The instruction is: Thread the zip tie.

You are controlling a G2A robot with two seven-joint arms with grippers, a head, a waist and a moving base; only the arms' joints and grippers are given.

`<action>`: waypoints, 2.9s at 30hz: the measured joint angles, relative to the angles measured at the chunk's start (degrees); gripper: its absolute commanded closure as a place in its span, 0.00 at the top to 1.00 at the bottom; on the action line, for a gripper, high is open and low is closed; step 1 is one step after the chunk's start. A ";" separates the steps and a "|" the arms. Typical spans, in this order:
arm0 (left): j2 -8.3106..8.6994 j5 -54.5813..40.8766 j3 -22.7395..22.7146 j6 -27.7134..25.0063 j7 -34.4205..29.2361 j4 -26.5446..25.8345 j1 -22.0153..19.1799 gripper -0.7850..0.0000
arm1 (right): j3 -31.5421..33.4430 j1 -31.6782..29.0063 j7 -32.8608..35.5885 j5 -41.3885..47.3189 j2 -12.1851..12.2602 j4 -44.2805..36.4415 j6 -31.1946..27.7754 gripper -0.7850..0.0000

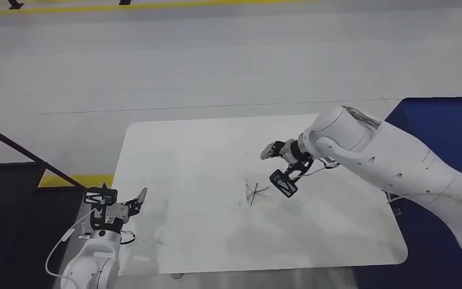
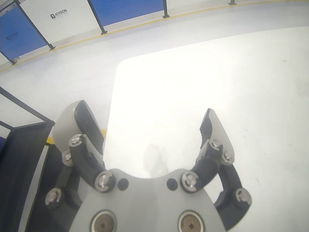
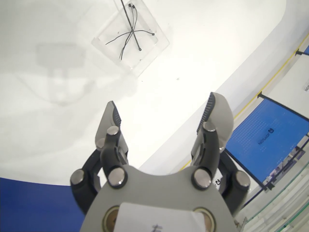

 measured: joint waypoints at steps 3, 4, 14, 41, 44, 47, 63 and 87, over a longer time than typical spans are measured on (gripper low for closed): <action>0.00 0.00 0.00 0.00 0.00 0.00 0.00 1.00 | 0.00 0.50 -8.29 -5.70 -1.15 2.81 1.68 0.00; 0.00 0.00 0.00 0.00 0.00 0.00 0.00 1.00 | 0.00 0.55 -9.15 -6.42 -1.32 3.11 1.82 0.00; 0.00 0.00 0.00 0.00 0.00 0.00 0.00 1.00 | 0.00 0.55 -9.13 -6.38 -1.33 3.09 1.78 0.00; 0.00 0.00 0.00 0.00 0.00 0.00 0.00 1.00 | 0.00 -4.55 -37.49 -25.24 -22.72 34.45 23.68 0.00; 0.00 0.00 0.00 0.00 0.00 0.00 0.00 1.00 | 0.00 -4.68 -40.71 -27.64 -25.16 39.19 26.88 0.00; 0.00 0.00 0.00 0.00 0.00 0.00 0.00 1.00 | 0.00 -4.28 -44.31 -29.57 -27.18 43.37 30.48 0.00; 0.00 0.00 0.00 0.00 0.00 0.00 0.00 1.00 | 0.00 -3.76 -45.79 -30.76 -28.06 45.06 32.02 0.00; 0.00 0.00 0.00 0.00 0.00 0.00 0.00 1.00 | 0.00 -7.25 -43.73 -37.58 -28.63 44.75 29.98 0.00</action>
